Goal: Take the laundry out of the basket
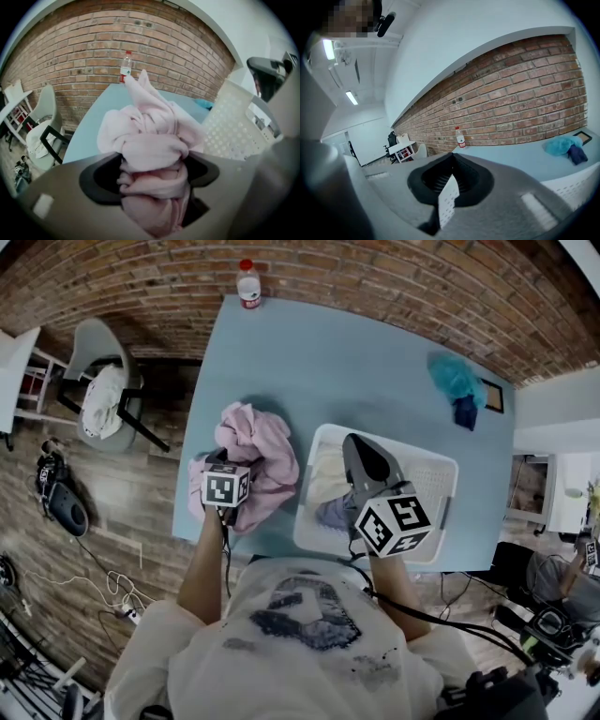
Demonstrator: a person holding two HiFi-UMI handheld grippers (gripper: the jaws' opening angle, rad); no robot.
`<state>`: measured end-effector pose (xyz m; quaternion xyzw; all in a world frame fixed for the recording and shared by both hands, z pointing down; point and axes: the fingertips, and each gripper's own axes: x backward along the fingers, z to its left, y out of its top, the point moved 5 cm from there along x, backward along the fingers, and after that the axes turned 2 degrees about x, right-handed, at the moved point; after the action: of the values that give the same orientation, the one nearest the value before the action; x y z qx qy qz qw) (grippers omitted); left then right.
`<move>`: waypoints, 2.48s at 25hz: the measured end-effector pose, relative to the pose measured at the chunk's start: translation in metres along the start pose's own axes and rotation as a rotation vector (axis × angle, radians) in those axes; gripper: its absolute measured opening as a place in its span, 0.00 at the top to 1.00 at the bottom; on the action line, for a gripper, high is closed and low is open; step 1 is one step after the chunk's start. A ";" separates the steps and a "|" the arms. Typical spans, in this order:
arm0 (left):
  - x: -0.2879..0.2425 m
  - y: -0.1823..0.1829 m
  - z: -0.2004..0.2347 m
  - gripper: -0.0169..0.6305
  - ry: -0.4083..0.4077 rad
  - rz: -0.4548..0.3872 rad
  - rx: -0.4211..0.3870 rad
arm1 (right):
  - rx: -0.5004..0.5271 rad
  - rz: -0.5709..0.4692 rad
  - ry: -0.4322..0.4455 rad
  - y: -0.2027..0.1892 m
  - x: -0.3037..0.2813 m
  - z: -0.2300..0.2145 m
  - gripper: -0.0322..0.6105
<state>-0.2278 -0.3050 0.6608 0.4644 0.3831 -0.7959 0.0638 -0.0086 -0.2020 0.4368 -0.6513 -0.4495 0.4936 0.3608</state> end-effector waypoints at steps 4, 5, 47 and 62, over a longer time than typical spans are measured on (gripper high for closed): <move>0.006 0.003 0.000 0.35 0.041 -0.013 -0.015 | -0.001 -0.006 -0.002 0.000 0.006 0.000 0.95; 0.008 0.004 -0.001 0.35 0.050 -0.022 -0.018 | -0.001 -0.007 -0.001 0.000 0.008 0.000 0.95; 0.159 0.108 -0.188 0.73 -0.049 -0.466 -0.181 | -0.015 -0.144 -0.048 0.022 0.142 -0.062 0.95; 0.157 0.121 -0.274 0.92 -0.118 -0.566 -0.255 | 0.005 -0.192 -0.084 0.025 0.191 -0.090 0.95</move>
<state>-0.0718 -0.1664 0.3950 0.2808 0.5896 -0.7531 -0.0802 0.1050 -0.0326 0.3753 -0.5830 -0.5234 0.4847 0.3887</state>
